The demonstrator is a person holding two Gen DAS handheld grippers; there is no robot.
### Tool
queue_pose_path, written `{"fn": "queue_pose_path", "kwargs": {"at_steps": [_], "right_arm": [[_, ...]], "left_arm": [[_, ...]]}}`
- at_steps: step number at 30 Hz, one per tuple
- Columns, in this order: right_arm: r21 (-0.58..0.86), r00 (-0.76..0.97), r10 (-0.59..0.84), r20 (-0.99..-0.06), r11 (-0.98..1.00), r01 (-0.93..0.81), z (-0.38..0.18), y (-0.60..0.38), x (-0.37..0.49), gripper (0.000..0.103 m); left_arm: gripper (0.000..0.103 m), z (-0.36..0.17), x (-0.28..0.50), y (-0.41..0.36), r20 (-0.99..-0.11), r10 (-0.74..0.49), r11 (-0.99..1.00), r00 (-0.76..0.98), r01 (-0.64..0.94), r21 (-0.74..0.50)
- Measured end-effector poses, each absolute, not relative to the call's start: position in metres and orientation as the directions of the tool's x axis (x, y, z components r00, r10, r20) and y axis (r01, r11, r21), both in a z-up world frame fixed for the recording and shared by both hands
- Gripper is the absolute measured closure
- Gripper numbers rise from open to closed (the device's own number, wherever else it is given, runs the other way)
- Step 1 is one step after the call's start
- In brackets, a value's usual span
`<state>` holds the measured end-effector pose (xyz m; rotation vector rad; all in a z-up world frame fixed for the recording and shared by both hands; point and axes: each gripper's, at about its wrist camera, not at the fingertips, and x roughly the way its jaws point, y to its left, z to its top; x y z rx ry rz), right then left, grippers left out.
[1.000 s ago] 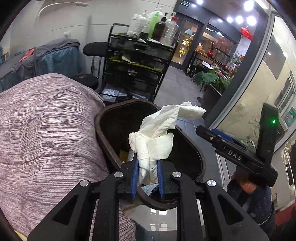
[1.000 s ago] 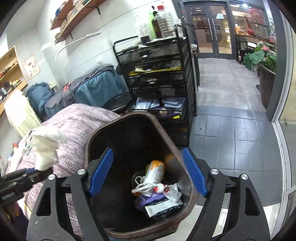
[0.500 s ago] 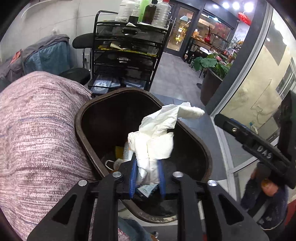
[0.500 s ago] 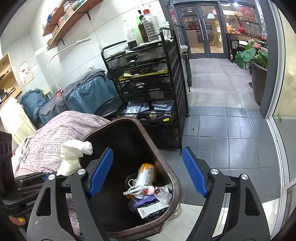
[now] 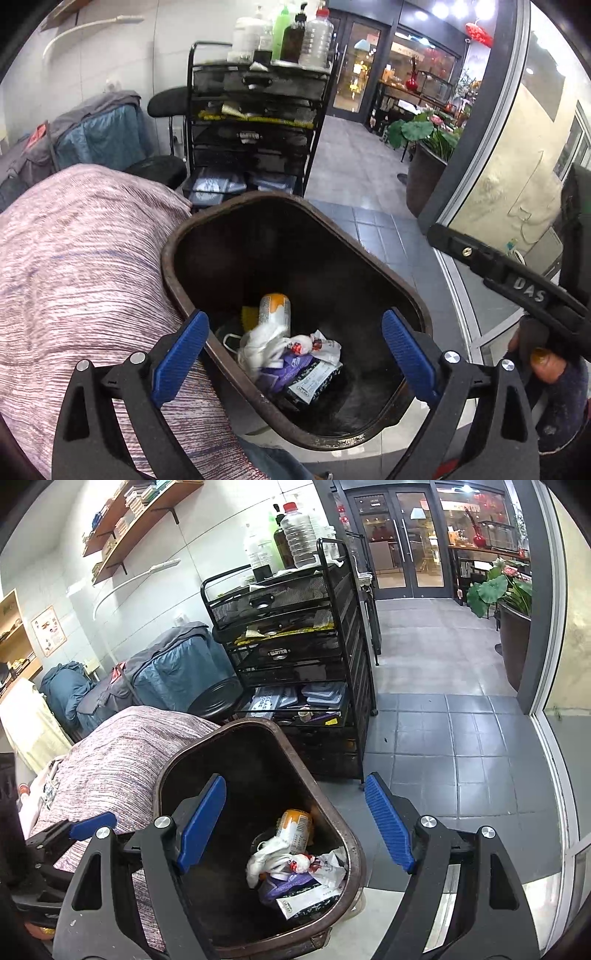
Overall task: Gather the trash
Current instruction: 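Release the white tissue from the left tool into the bin, then move both tools back over the bed toward the wrapper and snack bag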
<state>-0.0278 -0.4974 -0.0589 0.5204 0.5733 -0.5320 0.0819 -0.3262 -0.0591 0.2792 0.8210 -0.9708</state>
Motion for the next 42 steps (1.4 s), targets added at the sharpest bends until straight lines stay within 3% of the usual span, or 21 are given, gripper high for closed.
{"fn": "queue_pose_path", "kwargs": {"at_steps": [8,10,21,37,42], "right_arm": [[0.303,0.734,-0.306,-0.606,0.765,0.569,-0.052,-0.487,-0.016,0.023],[0.304,0.742,-0.300,-0.600,0.772,0.558,-0.049,-0.483,-0.011,0.019],[0.314,0.803,-0.203,-0.561,0.845,0.432,-0.029,-0.445,0.028,0.018],[0.299,0.807,0.151,-0.571,0.954,0.033,-0.010,-0.299,0.147,0.018],[0.283,0.764,0.263,-0.589,0.953,-0.110,-0.010,-0.241,0.187,0.018]], "left_arm": [[0.006,-0.030,0.072,-0.301,-0.670,-0.651,0.560,0.357,0.822,-0.106],[0.006,-0.024,0.072,-0.294,-0.662,-0.653,0.565,0.368,0.819,-0.102],[0.006,-0.007,0.103,-0.227,-0.625,-0.630,0.661,0.460,0.740,-0.122],[0.006,-0.013,0.181,-0.049,-0.646,-0.380,0.898,0.662,0.432,-0.086],[0.006,-0.025,0.206,0.013,-0.669,-0.316,0.941,0.673,0.309,-0.134]]}}
